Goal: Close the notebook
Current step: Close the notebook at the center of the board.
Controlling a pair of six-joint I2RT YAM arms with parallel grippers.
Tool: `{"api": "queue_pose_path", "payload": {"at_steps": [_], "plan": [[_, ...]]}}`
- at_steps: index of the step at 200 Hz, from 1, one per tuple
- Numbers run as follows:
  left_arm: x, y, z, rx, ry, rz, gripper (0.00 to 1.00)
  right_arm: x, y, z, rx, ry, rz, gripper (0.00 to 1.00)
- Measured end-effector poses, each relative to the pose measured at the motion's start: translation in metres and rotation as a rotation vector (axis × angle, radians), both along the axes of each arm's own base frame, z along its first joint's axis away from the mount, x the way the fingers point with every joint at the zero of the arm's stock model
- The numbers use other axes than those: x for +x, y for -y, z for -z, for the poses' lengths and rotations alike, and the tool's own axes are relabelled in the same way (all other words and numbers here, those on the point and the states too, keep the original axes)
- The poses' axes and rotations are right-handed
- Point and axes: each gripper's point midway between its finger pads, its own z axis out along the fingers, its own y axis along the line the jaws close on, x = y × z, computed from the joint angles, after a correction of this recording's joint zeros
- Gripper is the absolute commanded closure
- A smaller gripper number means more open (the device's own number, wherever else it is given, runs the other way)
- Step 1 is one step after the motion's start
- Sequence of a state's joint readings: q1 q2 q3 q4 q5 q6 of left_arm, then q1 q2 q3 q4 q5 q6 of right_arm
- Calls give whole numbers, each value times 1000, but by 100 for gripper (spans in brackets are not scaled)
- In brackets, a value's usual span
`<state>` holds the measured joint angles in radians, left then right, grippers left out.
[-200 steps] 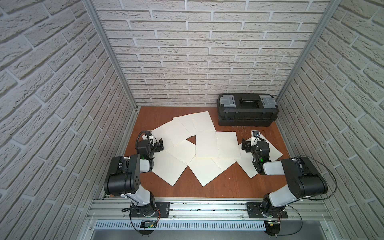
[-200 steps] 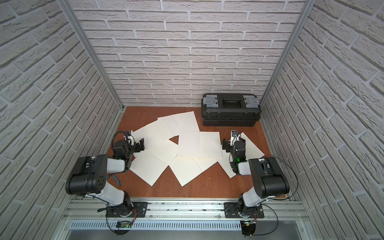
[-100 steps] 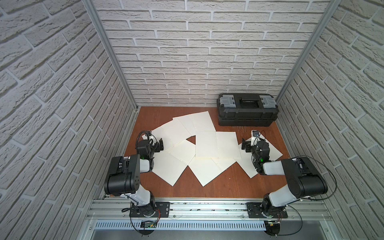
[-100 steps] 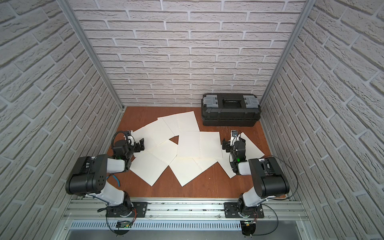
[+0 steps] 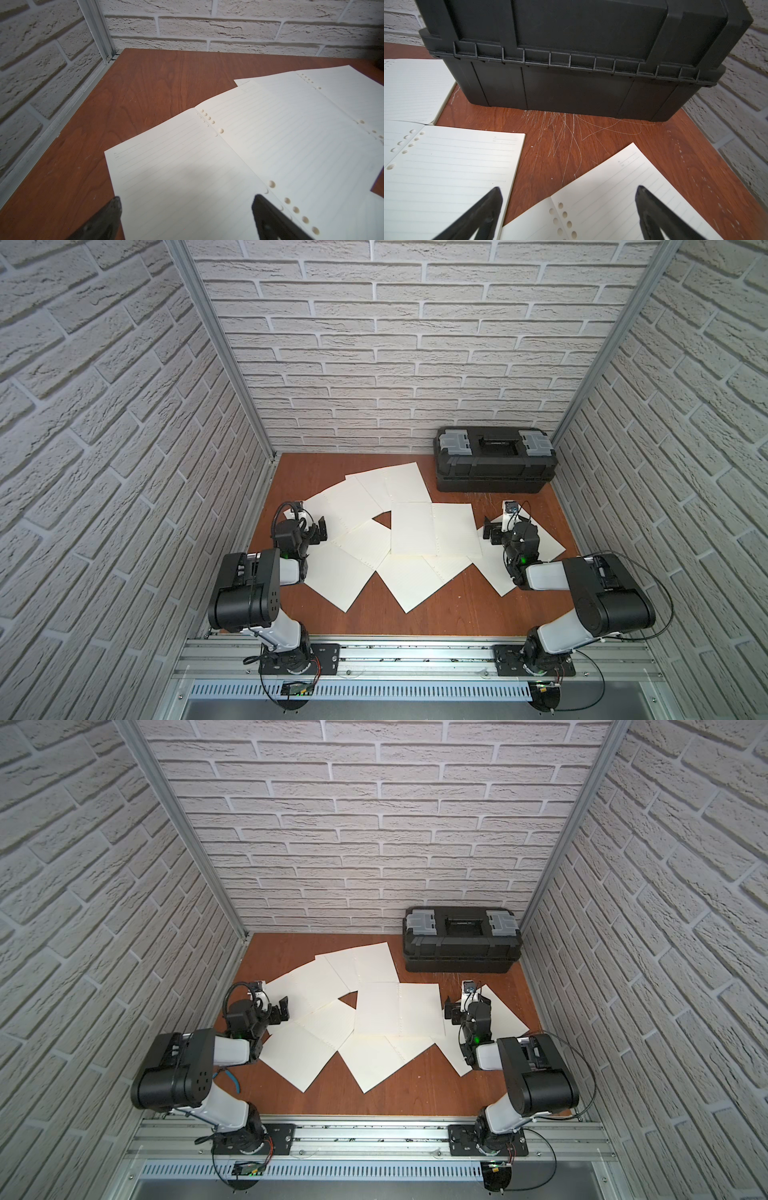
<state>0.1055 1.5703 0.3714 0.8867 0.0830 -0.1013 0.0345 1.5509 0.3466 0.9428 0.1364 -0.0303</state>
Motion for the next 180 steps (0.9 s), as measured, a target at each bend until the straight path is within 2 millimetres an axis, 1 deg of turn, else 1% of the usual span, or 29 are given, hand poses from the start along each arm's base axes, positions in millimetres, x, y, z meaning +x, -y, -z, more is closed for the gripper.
{"api": "queue_pose_path", "payload": {"at_steps": [42, 84, 109, 126, 148, 164, 180], "plan": [[0, 0, 0, 0, 0, -1, 2, 1, 0, -3, 0, 12, 1, 1], [-1, -9, 1, 15, -7, -53, 2, 2, 1, -6, -1, 27, 6, 1], [0, -14, 2, 24, -49, -90, 2, 1, 2, -6, -3, 25, 13, 1], [8, -18, -13, 40, -56, -121, 2, 0, 4, -5, -6, 23, 20, 1], [19, -21, -49, 62, -12, -160, 2, 0, 5, -8, -7, 31, 26, 1], [22, -20, -71, 79, 16, -177, 2, 0, 5, -9, -7, 33, 27, 1], [21, -19, -86, 91, 21, -193, 2, -1, 6, -10, -8, 29, 31, 1]]}}
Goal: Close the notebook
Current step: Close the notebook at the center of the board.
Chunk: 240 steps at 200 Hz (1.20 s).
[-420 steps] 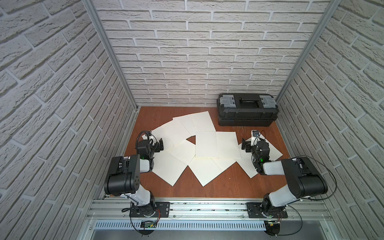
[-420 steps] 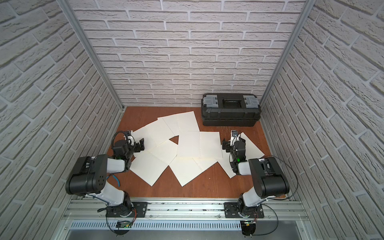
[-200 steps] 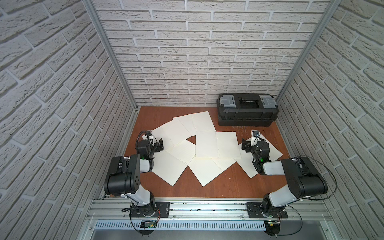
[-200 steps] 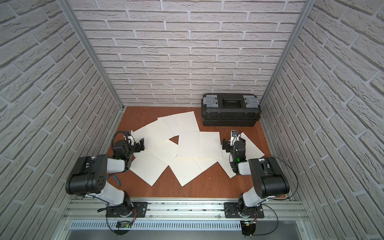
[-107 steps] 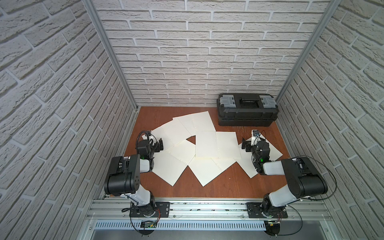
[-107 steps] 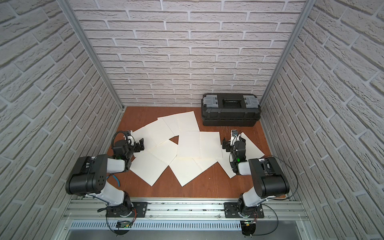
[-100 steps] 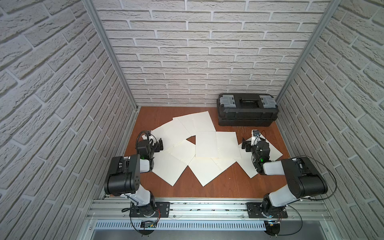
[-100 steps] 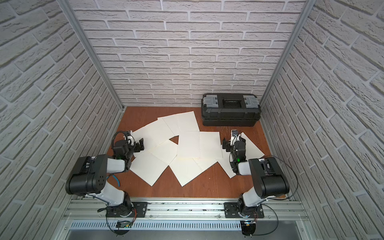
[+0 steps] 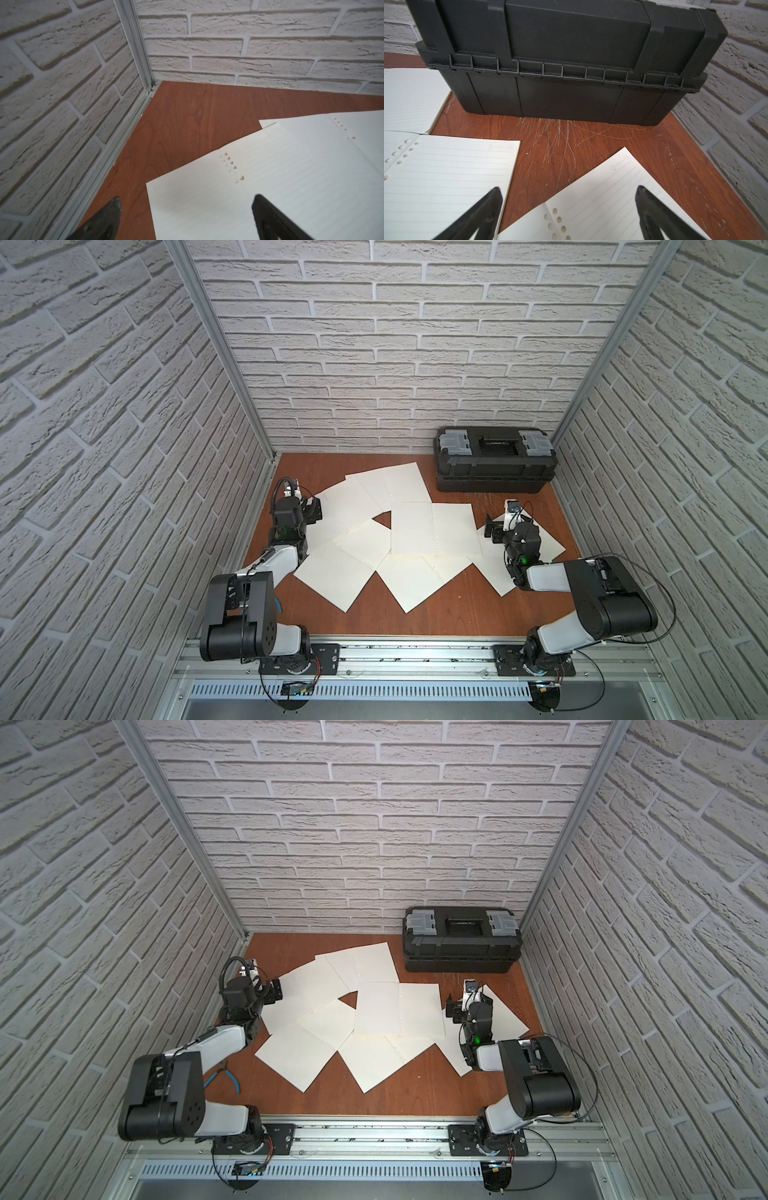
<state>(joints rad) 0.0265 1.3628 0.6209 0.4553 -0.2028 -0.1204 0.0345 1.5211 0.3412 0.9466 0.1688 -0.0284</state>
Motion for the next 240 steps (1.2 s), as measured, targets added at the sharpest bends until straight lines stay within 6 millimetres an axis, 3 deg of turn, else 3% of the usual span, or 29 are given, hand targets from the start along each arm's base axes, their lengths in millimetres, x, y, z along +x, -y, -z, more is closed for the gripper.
{"api": "queue_pose_path", "payload": {"at_steps": [65, 109, 124, 157, 204, 224, 240], "plan": [[-4, -13, -69, -26, 12, -129, 2, -4, 3, -11, 8, -5, 18, 1], [-19, -23, -71, -48, -58, -237, 2, 5, 2, -30, 5, -21, 21, 1], [-24, -27, -70, -56, -78, -273, 2, 9, 0, -45, 4, -7, 6, 1], [-34, -29, -71, -109, -125, -327, 2, 19, -12, -100, 27, 61, -19, 1], [-49, -20, -60, -206, -193, -324, 2, 60, -18, -189, 133, 15, 59, 1], [-59, -14, -61, -246, -203, -305, 2, 75, -26, -197, 143, -55, 86, 1], [-67, -10, -62, -283, -209, -293, 2, 89, -45, -187, 143, -135, 51, 1]]}}
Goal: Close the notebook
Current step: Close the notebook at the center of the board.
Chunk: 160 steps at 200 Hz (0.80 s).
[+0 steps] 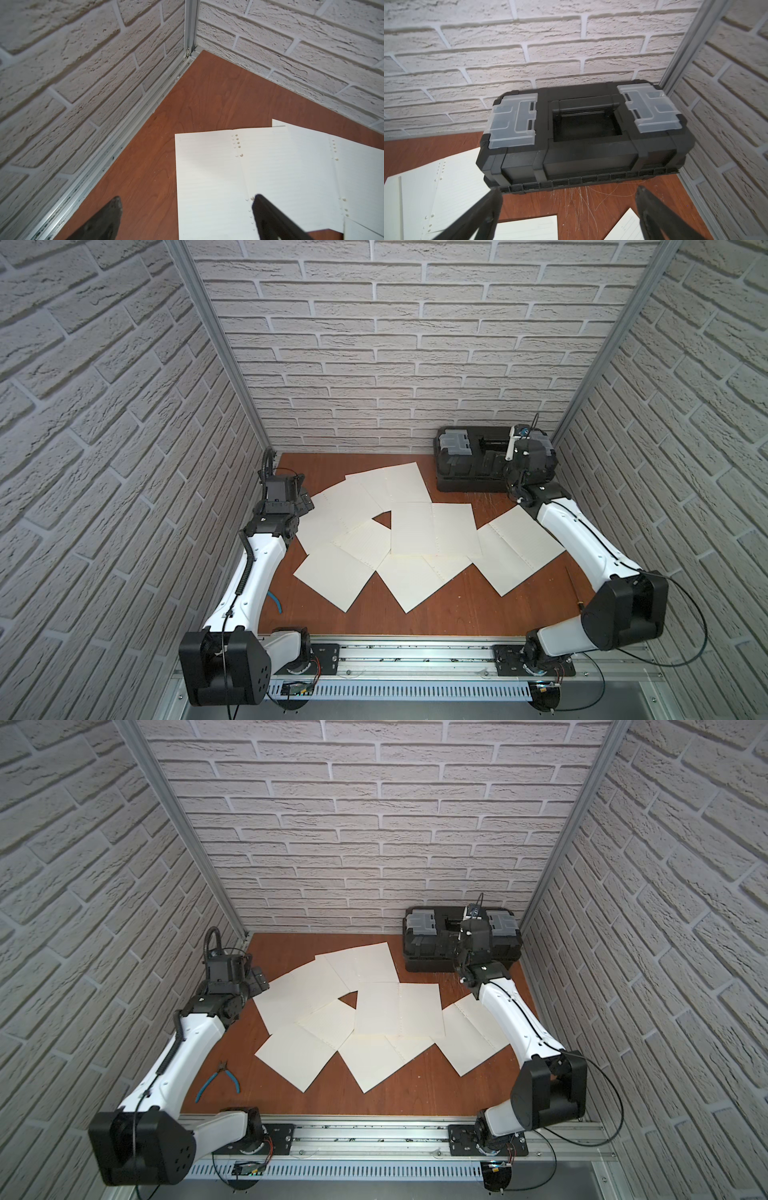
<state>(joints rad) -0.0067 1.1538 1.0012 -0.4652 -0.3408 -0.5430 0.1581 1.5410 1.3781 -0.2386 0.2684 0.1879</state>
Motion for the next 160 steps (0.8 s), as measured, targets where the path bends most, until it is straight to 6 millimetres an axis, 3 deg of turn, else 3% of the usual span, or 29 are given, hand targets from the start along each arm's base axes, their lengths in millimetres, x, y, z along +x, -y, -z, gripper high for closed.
{"api": "queue_pose_path", "payload": {"at_steps": [48, 70, 90, 160], "plan": [[-18, 7, 17, -103, -58, 11, 2, 19, -59, 56, 95, -193, -130, 1], [-24, 7, 29, -144, -99, 0, 2, 36, -92, 58, 98, -238, -197, 1], [-26, 8, 37, -176, -120, -10, 2, 50, -134, 58, 117, -253, -288, 1], [-31, 17, 79, -280, -217, -37, 2, 48, -247, 111, 207, -406, -572, 1]]}}
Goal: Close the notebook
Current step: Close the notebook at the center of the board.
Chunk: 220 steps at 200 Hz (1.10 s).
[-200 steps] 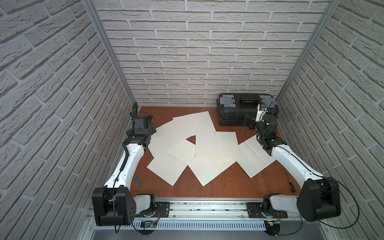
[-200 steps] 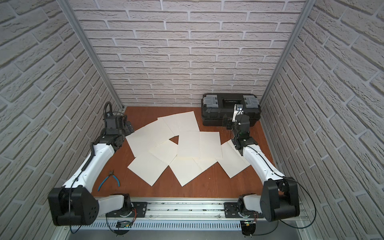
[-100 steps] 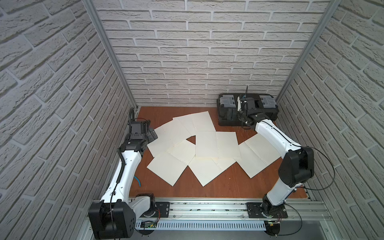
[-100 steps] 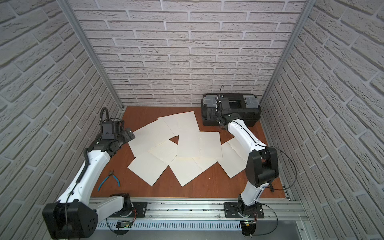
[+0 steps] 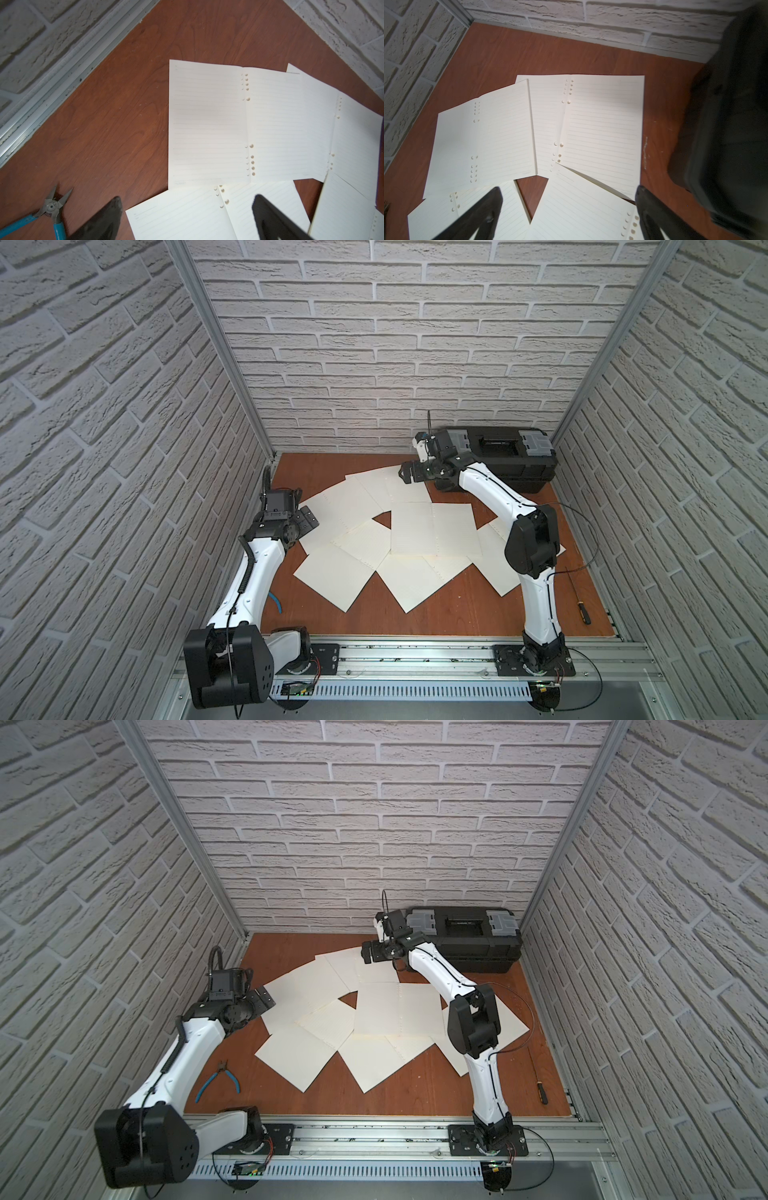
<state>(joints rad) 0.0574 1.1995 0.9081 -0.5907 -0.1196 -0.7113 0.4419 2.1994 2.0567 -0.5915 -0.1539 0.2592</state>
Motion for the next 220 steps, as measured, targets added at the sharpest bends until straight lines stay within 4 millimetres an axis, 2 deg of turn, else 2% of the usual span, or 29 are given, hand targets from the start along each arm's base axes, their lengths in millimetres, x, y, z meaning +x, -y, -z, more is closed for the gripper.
{"api": "queue_pose_path", "payload": {"at_steps": [48, 86, 144, 186, 220], "plan": [[3, 3, 31, -55, -85, -28, 2, -15, -44, 45, 40, -114, -95, 1], [5, 4, 50, -81, -136, -41, 3, -19, -70, 65, 78, -161, -135, 0], [11, 7, 62, -115, -126, -44, 13, -17, -102, 77, 143, -194, -169, 16], [13, 8, 78, -141, -145, -43, 19, -21, -109, 90, 167, -238, -180, 32], [15, 10, 86, -155, -154, -38, 22, -25, -114, 113, 175, -285, -187, 36]]}}
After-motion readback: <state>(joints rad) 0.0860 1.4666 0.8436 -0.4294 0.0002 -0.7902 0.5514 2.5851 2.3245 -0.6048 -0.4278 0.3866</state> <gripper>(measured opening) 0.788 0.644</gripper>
